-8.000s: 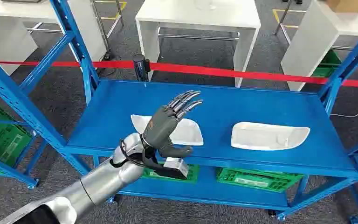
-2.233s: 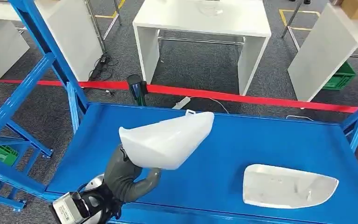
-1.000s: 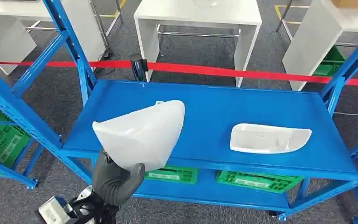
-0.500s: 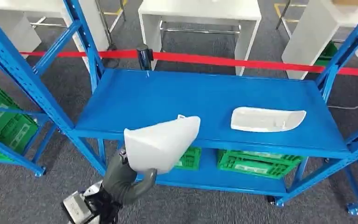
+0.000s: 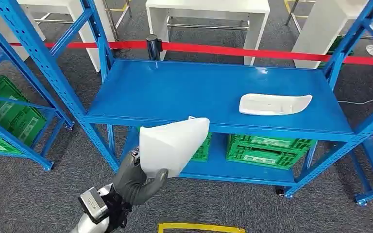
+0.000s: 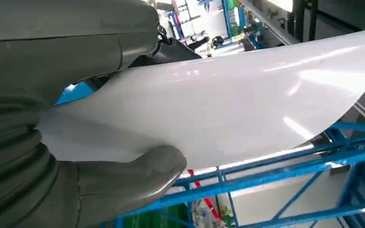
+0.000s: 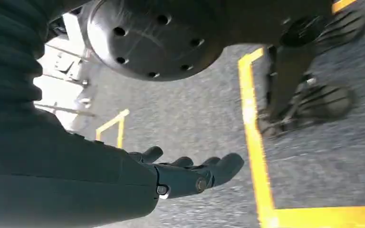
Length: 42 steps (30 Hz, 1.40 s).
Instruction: Take the parts from the cabinet and place them on the table.
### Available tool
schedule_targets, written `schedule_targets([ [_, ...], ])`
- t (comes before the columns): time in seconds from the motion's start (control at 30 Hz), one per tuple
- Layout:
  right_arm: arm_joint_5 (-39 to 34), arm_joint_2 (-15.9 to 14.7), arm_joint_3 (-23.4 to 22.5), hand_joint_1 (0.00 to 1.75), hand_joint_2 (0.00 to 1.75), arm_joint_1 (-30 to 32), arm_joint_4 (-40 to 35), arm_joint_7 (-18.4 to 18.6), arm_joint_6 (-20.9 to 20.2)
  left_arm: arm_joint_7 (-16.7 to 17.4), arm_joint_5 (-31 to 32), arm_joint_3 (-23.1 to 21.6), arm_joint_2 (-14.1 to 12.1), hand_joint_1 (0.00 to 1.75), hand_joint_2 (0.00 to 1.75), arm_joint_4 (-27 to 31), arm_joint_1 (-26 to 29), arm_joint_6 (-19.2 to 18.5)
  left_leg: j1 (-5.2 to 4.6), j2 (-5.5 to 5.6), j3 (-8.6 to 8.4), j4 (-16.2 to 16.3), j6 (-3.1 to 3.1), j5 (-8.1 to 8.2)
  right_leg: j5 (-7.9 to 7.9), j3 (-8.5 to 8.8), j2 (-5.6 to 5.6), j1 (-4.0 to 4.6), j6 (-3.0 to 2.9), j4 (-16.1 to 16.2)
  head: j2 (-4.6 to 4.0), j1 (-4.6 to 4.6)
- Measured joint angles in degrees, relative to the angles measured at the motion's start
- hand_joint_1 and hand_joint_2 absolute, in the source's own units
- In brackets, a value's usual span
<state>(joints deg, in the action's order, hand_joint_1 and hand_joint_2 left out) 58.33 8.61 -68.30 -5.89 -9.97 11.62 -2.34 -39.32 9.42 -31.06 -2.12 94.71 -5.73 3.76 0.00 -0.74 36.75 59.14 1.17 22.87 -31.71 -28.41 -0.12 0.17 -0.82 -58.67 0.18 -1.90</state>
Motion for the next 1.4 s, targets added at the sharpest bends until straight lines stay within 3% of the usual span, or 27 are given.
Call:
schedule_targets([
  [0.03, 0.57, 0.22, 0.02, 0.0, 1.75, 0.2, 0.0, 1.09, 0.0, 0.04, 0.53, 0.22, 0.02, 1.75, 1.75, 0.04, 0.41, 0.2, -0.19, 0.06, 0.21, -0.07, 0.45, -0.41, 0.97, -0.35, -0.11, -0.5, -0.53, 0.57, 0.0, 0.0],
  [0.07, 0.92, 0.35, 0.02, 0.0, 1.75, 0.17, 0.0, 1.67, 0.0, 0.09, 1.03, 0.51, 0.0, 1.75, 1.75, 0.04, 0.86, 0.37, 0.08, 0.44, 0.57, 0.75, 0.76, 1.28, 1.6, -0.85, -0.52, -0.65, -0.91, 0.64, 0.0, 0.02],
  [0.1, 0.99, 0.35, 0.04, 0.0, 1.75, 0.16, 0.0, 1.82, 0.0, 0.33, 1.73, 0.74, 0.02, 1.75, 1.75, 0.07, 1.16, 0.7, 0.11, 0.58, 1.44, 2.75, 1.06, 4.65, 2.23, -1.62, -0.49, -0.68, -1.5, 0.66, 0.0, -0.18],
  [0.17, 0.61, 0.33, 0.02, 0.0, 1.75, 0.22, 0.0, 1.15, -0.04, 0.63, 2.69, 1.32, 0.04, 1.75, 1.75, 0.13, 1.88, 1.14, 0.38, 0.59, 2.9, 10.34, 1.6, 11.38, 3.68, -3.38, -0.51, -0.65, -1.53, 0.63, 0.0, -0.22],
  [0.2, 0.4, 0.31, 0.02, 0.0, 1.75, 0.22, 0.0, 0.58, -0.17, 0.74, 3.15, 1.6, 0.07, 1.75, 1.75, 0.13, 2.26, 1.18, 0.39, 0.58, 3.44, 14.15, 1.82, 13.01, 4.49, -4.44, -0.51, -0.64, -1.46, 0.57, 0.0, -0.24],
  [0.27, 0.4, 0.26, 0.02, 0.0, 1.75, 0.21, 0.0, -0.75, -0.83, 1.03, 4.07, 2.03, 0.13, 1.75, 1.75, -0.04, 2.67, 1.31, 0.47, 0.58, 2.12, 16.44, 1.93, 10.48, 6.02, -6.58, -0.68, -0.65, -1.24, 0.38, 0.0, -0.26],
  [0.33, 0.42, 0.26, 0.02, 0.0, 1.75, 0.13, 0.0, -2.13, -1.31, 1.05, 4.23, 2.67, 0.48, 1.75, 1.75, -0.54, 2.46, 1.36, 0.54, 0.57, -2.84, 10.95, 1.74, 6.45, 7.38, -8.32, -0.77, -0.67, -0.89, 0.04, 0.0, -0.26],
  [0.37, 0.42, 0.26, 0.02, 0.0, 1.75, -0.04, 0.0, -3.0, -1.53, 1.03, 3.75, 3.06, 0.72, 1.75, 1.75, -0.96, 2.14, 1.12, 0.54, 0.62, -6.89, 5.8, 1.51, 6.54, 8.03, -8.97, -0.74, -0.68, -0.64, -0.29, 0.0, -0.26],
  [0.4, 0.38, 0.26, 0.02, 0.0, 1.75, -0.09, 0.0, -3.82, -1.6, 1.03, 3.22, 3.54, 1.01, 1.75, 1.75, -1.42, 1.65, 0.61, 0.32, 0.69, -11.06, -0.09, 1.19, 9.43, 8.55, -9.61, -0.67, -0.45, -0.19, -0.55, 0.0, -0.33],
  [0.43, 0.31, 0.26, 0.02, 0.0, 1.75, -0.11, 0.0, -4.79, -1.81, 0.85, 2.7, 4.02, 1.29, 1.75, 1.75, -1.9, 1.33, 0.31, 0.12, 0.78, -11.48, -1.86, 0.65, 10.2, 9.07, -9.7, -0.73, -0.46, 0.12, -0.54, 0.0, -0.24],
  [0.53, 0.31, 0.24, 0.02, 0.0, 1.75, -0.12, 0.0, -7.01, -2.32, 0.77, 2.37, 5.8, 1.9, 1.75, 1.75, -3.85, 0.71, -0.37, -0.22, 0.59, -10.05, -1.91, -1.01, 8.71, 11.14, -9.72, -0.72, -0.68, 1.41, 0.48, 0.0, -0.42],
  [0.57, 0.33, 0.17, 0.02, 0.0, 1.75, -0.05, 0.0, -7.43, -2.36, 0.61, 2.34, 6.28, 2.27, 1.75, 1.75, -4.44, 0.39, -0.39, 0.11, 0.16, -9.37, -1.99, -1.65, 7.77, 10.06, -10.19, -0.5, -1.05, 1.69, -0.21, 0.0, -0.39],
  [0.67, 0.48, 0.11, 0.02, 0.0, 1.75, -0.14, 0.0, -7.75, -2.34, 0.37, 2.43, 7.78, 3.08, 1.75, 1.75, -5.64, 0.12, -0.65, 0.05, 0.16, -6.49, -1.94, -2.42, 5.44, -1.18, -12.83, -0.16, -0.98, 2.18, -9.86, 0.0, -0.07],
  [0.7, 0.57, 0.04, 0.02, 0.0, 1.75, -0.18, 0.0, -7.71, -2.27, 0.33, 2.48, 8.25, 3.21, 1.75, 1.75, -5.97, 0.1, -0.74, -0.03, 0.12, -5.87, -1.85, -2.44, 4.67, -3.1, -13.43, -0.15, -0.96, 2.27, -13.79, 0.0, -0.04],
  [0.73, 0.7, -0.02, 0.02, 0.0, 1.75, -0.21, -0.02, -7.25, -2.12, 0.31, 2.65, 8.7, 3.34, 1.75, 1.75, -6.36, 0.1, -0.81, -0.09, 0.05, -4.7, -1.69, -2.42, 3.9, -3.2, -13.51, -0.13, -0.96, 2.27, -16.67, 0.0, -0.04],
  [0.77, 0.88, -0.04, 0.02, 0.0, 1.75, -0.24, 0.0, -6.55, -1.97, 0.24, 3.05, 9.16, 3.39, 1.75, 1.75, -6.62, 0.13, -0.83, -0.11, 0.06, -3.39, -1.41, -2.3, 3.05, -1.33, -12.61, -0.1, -0.96, 2.22, -17.65, 0.0, -0.04],
  [0.83, 1.29, -0.22, 0.02, 0.0, 1.75, -0.18, -0.02, -5.11, -1.66, 0.15, 3.63, 10.12, 3.43, 1.75, 1.75, -6.91, 0.21, -0.94, -0.1, 0.06, -1.22, -0.75, -1.99, 1.9, 2.94, -7.7, -0.08, -0.96, 1.92, -12.98, 0.0, -0.04],
  [0.87, 1.69, -0.28, 0.06, 0.0, 1.75, -0.2, 0.0, -4.11, -1.55, 0.15, 4.0, 10.62, 3.5, 1.75, 1.75, -6.88, 0.35, -0.87, -0.09, 0.09, -0.41, -0.33, -1.77, 1.4, 3.18, -3.69, -0.03, -0.94, 1.64, -7.86, 0.0, -0.02],
  [0.93, 2.34, -0.48, 0.33, 0.0, 1.75, -0.25, -0.02, -2.77, -1.42, 0.2, 4.48, 11.48, 3.69, 1.75, 1.75, -6.36, 0.97, -0.57, -0.23, 0.04, 0.4, 0.3, -1.06, 0.69, -0.81, 1.68, 0.09, -0.46, 0.82, 0.86, 0.0, -0.15],
  [1.03, 2.52, -0.48, 0.52, 0.0, 1.75, -0.11, -0.02, -1.54, -1.44, 0.37, 5.54, 12.4, 3.69, 1.75, 1.75, -5.46, 2.58, 0.11, 0.0, -0.13, 0.29, -0.46, 0.14, -0.97, 0.19, 0.52, 0.08, -0.12, -0.13, 0.61, 0.0, 0.02],
  [1.07, 2.56, -0.46, 0.55, 0.0, 1.75, -0.03, -0.02, -1.3, -1.53, 0.39, 5.6, 12.81, 3.65, 1.75, 1.75, -5.13, 3.26, 0.24, 0.11, 0.07, 0.58, -0.16, 0.55, -0.79, 1.21, -0.04, -0.23, -0.62, -0.63, 1.04, 0.0, 0.02],
  [1.17, 2.78, -0.53, 0.61, 0.0, 1.75, -0.06, -0.02, -1.06, -1.66, 0.59, 6.06, 13.8, 3.47, 1.75, 1.75, -4.2, 4.95, 0.79, 0.4, 0.53, 3.33, 8.36, 1.46, 9.6, 3.34, -2.59, -0.48, -0.57, -1.56, 1.04, 0.0, -0.2],
  [1.2, 2.89, -0.53, 0.63, 0.0, 1.75, -0.05, -0.02, -1.06, -1.7, 0.68, 6.17, 14.08, 3.47, 1.75, 1.75, -3.93, 5.54, 0.92, 0.43, 0.55, 4.02, 12.59, 1.67, 11.98, 4.12, -3.57, -0.51, -0.55, -1.51, 0.97, 0.0, -0.18],
  [1.23, 2.91, -0.53, 0.63, 0.0, 1.75, -0.04, -0.02, -1.06, -1.75, 0.85, 6.37, 14.34, 3.47, 1.75, 1.75, -3.69, 6.08, 1.05, 0.43, 0.55, 4.19, 15.6, 1.8, 12.43, 4.87, -4.57, -0.54, -0.55, -1.45, 0.92, 0.0, -0.2],
  [1.3, 2.87, -0.53, 0.66, 0.0, 1.75, 0.0, -0.02, -1.9, -2.01, 1.05, 6.63, 14.69, 3.45, 1.75, 1.75, -3.39, 6.94, 0.9, 0.52, 0.54, 2.04, 16.02, 1.81, 8.97, 6.31, -6.41, -0.69, -0.56, -1.23, 0.76, 0.0, -0.2],
  [1.37, 2.69, -0.53, 0.66, 0.0, 1.75, -0.05, -0.02, -3.42, -2.23, 1.22, 6.76, 15.04, 3.45, 1.75, 1.75, -2.95, 7.24, 0.66, 0.55, 0.56, -4.52, 8.34, 1.46, 5.8, 7.77, -8.38, -0.73, -0.58, -0.83, 0.38, 0.0, -0.22],
  [1.4, 2.61, -0.53, 0.66, 0.0, 1.75, -0.14, -0.02, -4.21, -2.34, 1.35, 6.85, 15.26, 3.47, 1.75, 1.75, -2.65, 7.25, 0.66, 0.53, 0.65, -8.88, 2.6, 1.16, 7.78, 8.32, -8.76, -0.72, -0.56, -0.54, 0.11, 0.0, -0.24],
])
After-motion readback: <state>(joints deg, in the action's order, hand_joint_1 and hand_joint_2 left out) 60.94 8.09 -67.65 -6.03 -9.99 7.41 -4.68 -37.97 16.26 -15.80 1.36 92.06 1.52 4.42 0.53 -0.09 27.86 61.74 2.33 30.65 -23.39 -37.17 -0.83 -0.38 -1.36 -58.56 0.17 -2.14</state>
